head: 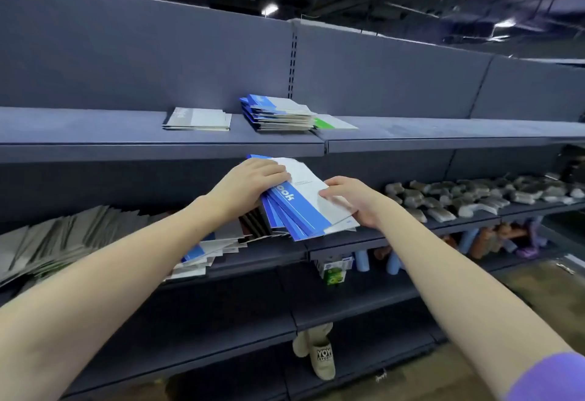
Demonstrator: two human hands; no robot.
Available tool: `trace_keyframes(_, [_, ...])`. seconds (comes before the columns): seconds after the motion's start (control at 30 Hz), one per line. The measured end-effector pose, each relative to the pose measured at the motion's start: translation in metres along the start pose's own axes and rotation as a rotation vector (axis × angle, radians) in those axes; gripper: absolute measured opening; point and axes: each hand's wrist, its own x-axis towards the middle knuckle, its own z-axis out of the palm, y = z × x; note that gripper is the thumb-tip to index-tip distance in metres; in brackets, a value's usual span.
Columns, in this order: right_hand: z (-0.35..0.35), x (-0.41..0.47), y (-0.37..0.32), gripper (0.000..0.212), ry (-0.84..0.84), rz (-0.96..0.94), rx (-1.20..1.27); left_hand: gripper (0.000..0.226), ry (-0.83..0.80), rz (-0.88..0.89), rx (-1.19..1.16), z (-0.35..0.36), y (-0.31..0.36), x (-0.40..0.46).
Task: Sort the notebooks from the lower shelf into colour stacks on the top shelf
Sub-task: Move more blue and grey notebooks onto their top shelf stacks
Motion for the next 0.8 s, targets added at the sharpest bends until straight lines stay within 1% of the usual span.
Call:
trace_keyframes(0.1, [0.005, -0.006, -0.018, 0.031, 0.017, -0.060, -0.055, 0.049, -0.051, 0.069, 0.041, -0.022, -0.015, 0.001])
trace_keyframes(0.17, [0.006, -0.007, -0.026, 0.036, 0.001, -0.067, -0.056, 0.048, -0.080, 0.094, 0.042, -0.033, -0.021, 0.000])
trace_keyframes(0.2, [0.005, -0.007, -0.030, 0.035, -0.014, -0.073, -0.043, 0.045, -0.076, 0.098, 0.038, -0.038, -0.022, 0.001])
trace_keyframes(0.33, [0.001, -0.004, -0.052, 0.019, -0.081, -0.090, -0.012, 0.040, -0.025, 0.126, 0.048, -0.055, -0.031, 0.008])
trace_keyframes(0.4, [0.003, 0.002, -0.065, 0.018, -0.097, -0.112, 0.016, 0.044, 0.010, 0.102, 0.062, -0.058, -0.043, 0.013])
trace_keyframes(0.5, [0.010, 0.015, -0.083, 0.020, -0.061, -0.165, 0.062, 0.049, 0.049, 0.043, 0.084, -0.056, -0.068, 0.022])
trace_keyframes(0.6, [0.015, 0.034, -0.099, 0.025, -0.015, -0.236, 0.058, 0.047, 0.032, 0.002, 0.122, -0.054, -0.092, 0.030])
trace_keyframes(0.63, [0.016, 0.043, -0.104, 0.028, -0.001, -0.262, 0.059, 0.048, 0.054, -0.037, 0.142, -0.051, -0.099, 0.032])
trace_keyframes(0.67, [0.017, 0.052, -0.109, 0.030, 0.015, -0.285, 0.068, 0.052, 0.097, -0.114, 0.151, -0.048, -0.107, 0.034])
trace_keyframes(0.73, [0.020, 0.070, -0.119, 0.032, 0.042, -0.325, 0.107, 0.063, 0.188, -0.357, 0.112, -0.042, -0.122, 0.039])
trace_keyframes(0.77, [0.021, 0.081, -0.123, 0.032, 0.053, -0.342, 0.128, 0.067, 0.204, -0.466, 0.095, -0.040, -0.130, 0.042])
trace_keyframes(0.8, [0.023, 0.091, -0.127, 0.031, 0.059, -0.354, 0.145, 0.069, 0.175, -0.522, 0.098, -0.041, -0.137, 0.046])
